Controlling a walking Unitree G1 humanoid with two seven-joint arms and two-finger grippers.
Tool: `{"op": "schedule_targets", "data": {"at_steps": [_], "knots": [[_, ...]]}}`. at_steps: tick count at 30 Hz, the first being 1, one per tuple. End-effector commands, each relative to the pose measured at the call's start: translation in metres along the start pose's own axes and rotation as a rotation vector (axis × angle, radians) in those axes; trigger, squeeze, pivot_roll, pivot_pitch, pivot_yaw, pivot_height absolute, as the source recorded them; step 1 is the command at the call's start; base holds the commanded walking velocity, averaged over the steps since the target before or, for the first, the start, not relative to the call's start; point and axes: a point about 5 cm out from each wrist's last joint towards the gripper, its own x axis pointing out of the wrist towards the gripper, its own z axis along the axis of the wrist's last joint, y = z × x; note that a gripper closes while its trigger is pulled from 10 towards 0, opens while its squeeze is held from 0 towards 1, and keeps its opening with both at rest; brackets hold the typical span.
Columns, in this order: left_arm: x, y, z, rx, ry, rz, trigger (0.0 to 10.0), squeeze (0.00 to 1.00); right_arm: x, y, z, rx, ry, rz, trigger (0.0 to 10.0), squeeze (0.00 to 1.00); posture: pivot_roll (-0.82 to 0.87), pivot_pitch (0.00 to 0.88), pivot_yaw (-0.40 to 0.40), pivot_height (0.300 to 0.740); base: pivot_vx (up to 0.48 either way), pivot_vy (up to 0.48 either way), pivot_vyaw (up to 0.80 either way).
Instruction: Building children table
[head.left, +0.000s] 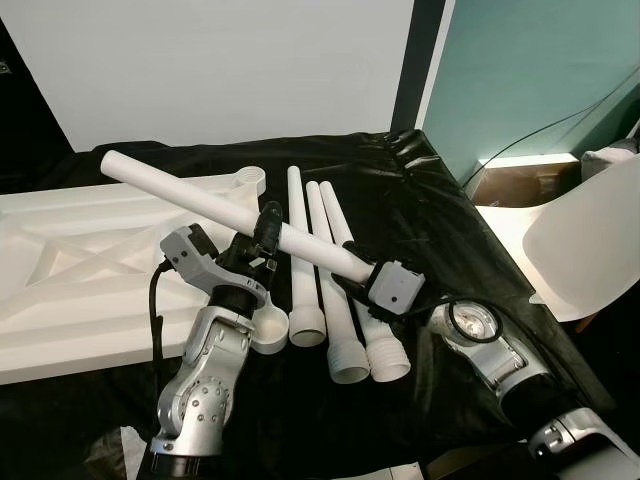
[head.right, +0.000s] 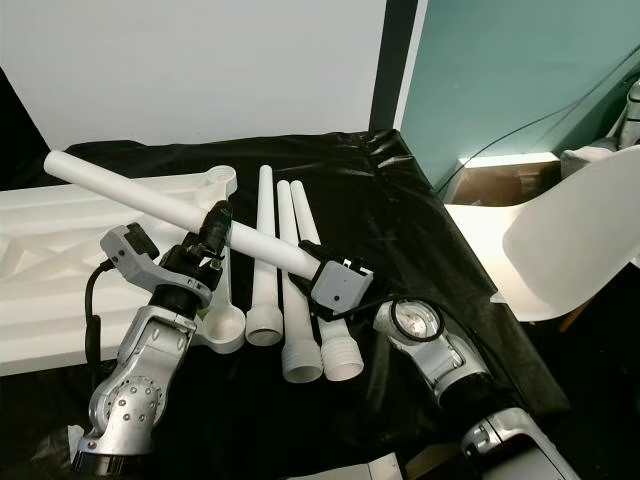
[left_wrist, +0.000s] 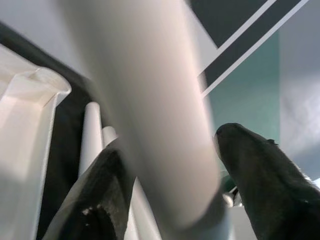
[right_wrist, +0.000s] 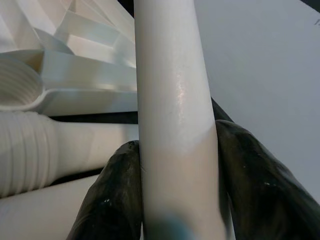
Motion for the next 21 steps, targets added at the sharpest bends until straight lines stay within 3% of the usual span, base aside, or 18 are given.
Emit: {"op": "schedule_targets", "data": {"at_steps": [1, 14, 15, 16, 17, 18, 19, 21], "knots": [[0.001, -0.018, 0.001, -0.009, -0.026, -0.321, 0.0, 0.00, -0.001, -0.004, 0.002, -0.018, -0.014, -0.009, 10.0, 0.00, 0.06, 0.000, -0.010, 0.740, 0.000, 0.000, 0.00], [0.003, -0.023, 0.008, -0.011, -0.063, -0.370, 0.0, 0.00, 0.002, -0.009, 0.002, -0.001, -0.008, -0.056, 10.0, 0.00, 0.07, 0.000, -0.006, 0.740, 0.000, 0.000, 0.00], [0.003, -0.024, 0.008, -0.009, -0.067, -0.372, 0.0, 0.00, 0.003, -0.011, 0.003, 0.008, -0.009, -0.064, 10.0, 0.76, 0.07, 0.000, -0.006, 0.740, 0.000, 0.000, 0.00], [0.003, -0.024, 0.008, -0.009, -0.067, -0.372, 0.0, 0.00, 0.003, -0.011, 0.003, 0.008, -0.009, -0.064, 10.0, 0.76, 0.07, 0.000, -0.006, 0.740, 0.000, 0.000, 0.00], [0.003, -0.025, 0.008, -0.001, -0.067, -0.375, 0.0, 0.00, 0.005, -0.015, 0.005, 0.024, -0.007, -0.073, 10.0, 1.00, 0.07, 0.000, -0.005, 0.740, 0.000, 0.000, 0.00], [0.004, -0.026, 0.007, 0.005, -0.067, -0.376, 0.0, 0.00, 0.006, -0.017, 0.006, 0.037, -0.006, -0.079, 10.0, 1.00, 0.07, 0.000, -0.005, 0.740, 0.000, 0.000, 0.00], [0.004, -0.027, 0.007, 0.010, -0.067, -0.377, 0.0, 0.00, 0.007, -0.019, 0.007, 0.049, -0.005, -0.078, 10.0, 0.63, 0.07, 0.000, -0.005, 0.740, 0.000, 0.000, 0.00], [0.004, -0.027, 0.007, 0.013, -0.067, -0.378, 0.0, 0.00, 0.008, -0.019, 0.008, 0.056, -0.004, -0.076, 10.0, 0.63, 0.06, 0.000, -0.003, 0.740, 0.000, 0.000, 0.00]]}}
